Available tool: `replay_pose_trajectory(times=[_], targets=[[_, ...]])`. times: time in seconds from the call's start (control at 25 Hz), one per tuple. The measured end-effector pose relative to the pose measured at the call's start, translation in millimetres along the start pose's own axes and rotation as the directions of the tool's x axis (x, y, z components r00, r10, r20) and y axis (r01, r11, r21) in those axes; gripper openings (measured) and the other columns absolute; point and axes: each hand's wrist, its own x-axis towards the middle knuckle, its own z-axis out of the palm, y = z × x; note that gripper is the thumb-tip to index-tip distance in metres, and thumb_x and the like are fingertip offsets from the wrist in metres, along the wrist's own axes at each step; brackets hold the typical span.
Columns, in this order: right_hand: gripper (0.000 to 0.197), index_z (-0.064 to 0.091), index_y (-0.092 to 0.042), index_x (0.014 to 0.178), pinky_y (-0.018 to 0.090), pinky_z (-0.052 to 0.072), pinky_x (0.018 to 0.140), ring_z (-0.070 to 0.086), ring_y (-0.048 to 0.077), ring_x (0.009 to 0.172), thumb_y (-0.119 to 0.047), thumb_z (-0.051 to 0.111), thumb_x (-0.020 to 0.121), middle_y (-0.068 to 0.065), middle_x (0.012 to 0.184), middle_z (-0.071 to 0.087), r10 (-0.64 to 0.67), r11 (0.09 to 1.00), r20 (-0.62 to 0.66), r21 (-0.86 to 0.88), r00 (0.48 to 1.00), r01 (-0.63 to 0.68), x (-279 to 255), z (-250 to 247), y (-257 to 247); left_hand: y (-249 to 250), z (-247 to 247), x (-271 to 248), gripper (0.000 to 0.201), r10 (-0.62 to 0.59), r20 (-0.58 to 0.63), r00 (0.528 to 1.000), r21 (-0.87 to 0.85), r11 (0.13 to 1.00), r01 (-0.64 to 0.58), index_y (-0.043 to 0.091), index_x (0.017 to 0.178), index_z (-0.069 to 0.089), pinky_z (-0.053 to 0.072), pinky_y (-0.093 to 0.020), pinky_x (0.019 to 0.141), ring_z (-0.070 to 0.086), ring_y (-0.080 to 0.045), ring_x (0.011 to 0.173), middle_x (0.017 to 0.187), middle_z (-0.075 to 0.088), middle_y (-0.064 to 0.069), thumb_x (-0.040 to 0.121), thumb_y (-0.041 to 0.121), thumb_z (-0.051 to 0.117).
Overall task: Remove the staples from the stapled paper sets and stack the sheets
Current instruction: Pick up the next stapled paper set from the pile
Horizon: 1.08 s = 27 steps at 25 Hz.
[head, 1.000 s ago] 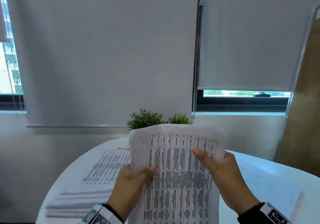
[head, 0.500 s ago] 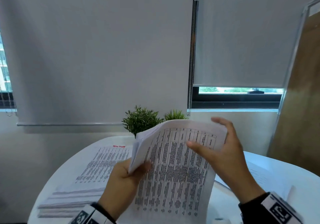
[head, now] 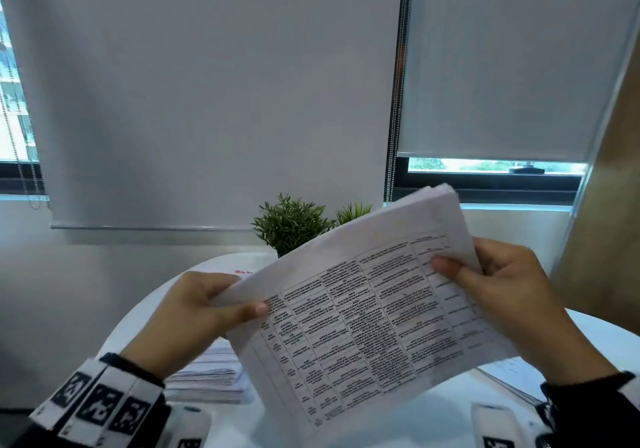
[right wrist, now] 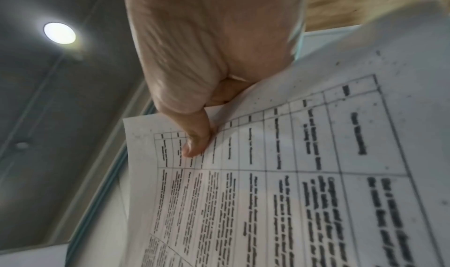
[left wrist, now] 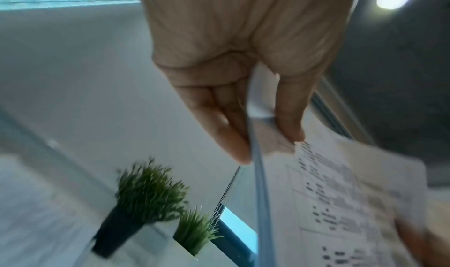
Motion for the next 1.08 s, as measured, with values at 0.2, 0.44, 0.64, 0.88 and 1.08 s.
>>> replay_pose_trajectory(times=[0.2, 0.44, 0.64, 0.88, 1.08], targets=[[0.044, 0.077, -0.023, 0.093, 0.040, 0.060, 0.078, 0.074, 0.028, 0.088, -0.049, 0.084, 0.058, 0.006, 0.095, 0.077, 0.168, 0.944, 0.043, 0.279, 0.985, -0.173, -32, 22, 34, -29, 17, -28, 0.063, -0.235, -0.033, 0.971, -0.534, 0.826, 0.181, 0.003, 0.100, 0.074, 0.059, -0.049, 0.075, 0.070, -0.041, 0.093, 0.105, 0.072, -0.023, 0.046, 0.026, 0.096], [0.027, 0.076, -0.009, 0.087, 0.041, 0.056, 0.077, 0.074, 0.026, 0.081, -0.030, 0.076, 0.071, 0.008, 0.087, 0.077, 0.214, 0.953, 0.069, 0.206, 0.974, -0.224, -39, 27, 40, -38, 36, -40, 0.053, -0.278, 0.013, 0.961, -0.464, 0.849, 0.252, 0.008, 0.095, 0.077, 0.054, -0.056, 0.085, 0.070, -0.041, 0.092, 0.102, 0.072, -0.023, 0.045, 0.026, 0.086], [0.025, 0.077, -0.010, 0.090, 0.044, 0.056, 0.084, 0.074, 0.024, 0.083, -0.029, 0.076, 0.073, 0.007, 0.088, 0.077, 0.267, 0.937, 0.097, 0.207, 0.959, -0.282, -47, 39, 45, -40, 44, -47, 0.064, -0.281, 0.007, 0.960, -0.452, 0.855, 0.254, 0.018, 0.093, 0.077, 0.055, -0.054, 0.083, 0.072, -0.036, 0.090, 0.099, 0.074, -0.017, 0.036, 0.042, 0.092], [0.027, 0.076, -0.011, 0.095, 0.047, 0.056, 0.086, 0.074, 0.023, 0.085, -0.029, 0.075, 0.074, 0.005, 0.091, 0.077, 0.313, 0.918, 0.105, 0.221, 0.944, -0.329, -49, 41, 55, -53, 42, -49, 0.053, -0.313, 0.002, 0.950, -0.404, 0.868, 0.287, 0.023, 0.096, 0.077, 0.052, -0.055, 0.090, 0.072, -0.031, 0.094, 0.102, 0.075, -0.012, 0.047, 0.037, 0.088], [0.014, 0.076, -0.018, 0.091, 0.047, 0.056, 0.089, 0.075, 0.015, 0.080, -0.026, 0.077, 0.079, -0.003, 0.084, 0.077, 0.442, 0.893, 0.114, 0.037, 0.889, -0.449, -49, 44, 64, -57, 45, -57, 0.019, -0.428, 0.003, 0.904, -0.165, 0.891, 0.422, 0.030, 0.090, 0.078, 0.053, -0.043, 0.090, 0.073, -0.017, 0.091, 0.094, 0.077, 0.004, 0.078, 0.016, 0.076]])
